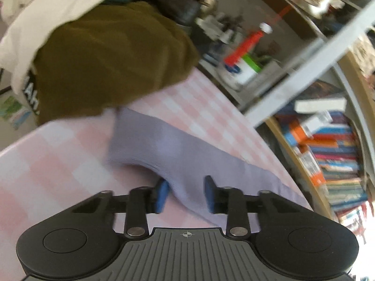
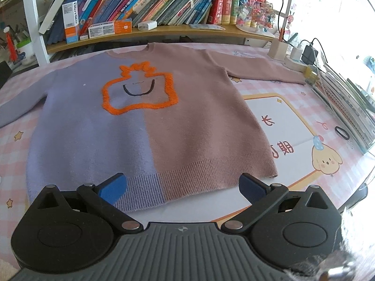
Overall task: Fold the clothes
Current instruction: 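Grasp the lavender sleeve cuff with the left gripper, then lift the lavender sleeve and carry it across the sweater body with the left gripper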
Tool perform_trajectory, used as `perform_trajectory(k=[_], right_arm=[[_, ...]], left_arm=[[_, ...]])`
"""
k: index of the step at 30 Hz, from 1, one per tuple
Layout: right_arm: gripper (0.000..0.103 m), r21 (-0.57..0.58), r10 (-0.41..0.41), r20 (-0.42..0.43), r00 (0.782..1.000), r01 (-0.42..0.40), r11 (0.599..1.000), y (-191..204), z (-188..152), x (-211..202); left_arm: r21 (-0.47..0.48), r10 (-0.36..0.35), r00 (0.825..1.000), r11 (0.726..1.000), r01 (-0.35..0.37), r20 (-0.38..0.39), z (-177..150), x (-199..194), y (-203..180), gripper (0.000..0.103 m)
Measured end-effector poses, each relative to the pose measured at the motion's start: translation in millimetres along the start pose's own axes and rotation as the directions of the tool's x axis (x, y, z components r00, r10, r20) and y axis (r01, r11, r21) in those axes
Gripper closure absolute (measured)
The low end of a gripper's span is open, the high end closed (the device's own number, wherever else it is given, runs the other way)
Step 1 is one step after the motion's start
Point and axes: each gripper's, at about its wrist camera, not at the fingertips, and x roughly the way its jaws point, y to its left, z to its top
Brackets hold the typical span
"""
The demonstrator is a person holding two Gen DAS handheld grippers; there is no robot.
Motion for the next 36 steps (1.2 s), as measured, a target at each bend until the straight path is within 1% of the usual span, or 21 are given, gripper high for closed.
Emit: perform_trajectory(k=[3,7,8,9,10,12,16,20,25,30,34,36], right_arm=[[0.000,0.002,-0.003,-0.002,1.000,0.003,1.000,-0.3,0.8,0.7],[0.000,-0.008,0.002,0.003,1.000,-0.002,1.000,1.3,1.6,0.2],[0.000,-0.008,0.003,0.004,1.000,-0.003,1.000,0.8,1.6,0.1],[0.000,-0.006,0.002,0.005,1.000,-0.002,1.000,-0.1,1.6,0.1],[0.000,-0.003,0.000,0.007,1.000,0.000,1.000,-1.3,1.6,0.0],[0.000,0.006,-0.005,0.011,1.000,0.004,1.000,-3.7,2.1,-0.4],[0.000,0.003,-0.002,0.017,1.000,0.002,1.000,-6.0,3.2,0.2],[0.000,-0.002,0.009,0.016,1.000,-0.009,1.000,-8.5,4.5,2.8],[0.000,-0.015,0.038,0.014,0.999,-0.038,0.999,-13.8,7.2,9.0],[0.000,-0.030,0.078,0.021,0.997,-0.078,0.997,-25.9,12.6,17.7],[0.000,-0.058,0.124,0.046,0.991,-0.121,0.991,-39.7,23.0,26.1],[0.000,-0.077,0.151,0.044,0.987,-0.148,0.986,-48.3,30.7,32.6]], left_arm=[[-0.027,0.036,0.999,0.999,-0.035,0.023,7.5,-0.3,6.6,0.075],[-0.062,0.051,0.998,0.997,-0.049,0.039,14.2,-1.6,14.7,0.075],[-0.063,0.058,0.997,0.996,-0.055,0.043,14.8,-1.2,15.5,0.079],[-0.061,0.072,0.996,0.996,-0.070,0.042,15.3,0.8,15.6,0.086],[-0.060,0.085,0.995,0.995,-0.083,0.042,15.7,2.8,15.7,0.100],[-0.071,0.084,0.995,0.994,-0.080,0.049,16.1,4.7,17.5,0.100],[-0.053,0.066,0.995,0.997,-0.062,0.075,16.7,-2.1,10.5,0.100],[-0.013,0.023,0.994,1.000,-0.021,0.111,17.7,-13.0,-2.8,0.100],[0.044,-0.017,0.988,0.999,0.011,0.152,15.8,-27.3,-23.2,0.100],[0.112,-0.064,0.979,0.993,0.042,0.192,8.6,-43.4,-53.1,0.100],[0.152,-0.096,0.966,0.987,0.061,0.239,-1.9,-55.9,-86.6,0.100],[0.164,-0.109,0.961,0.984,0.068,0.256,-8.2,-61.4,-103.4,0.100]])
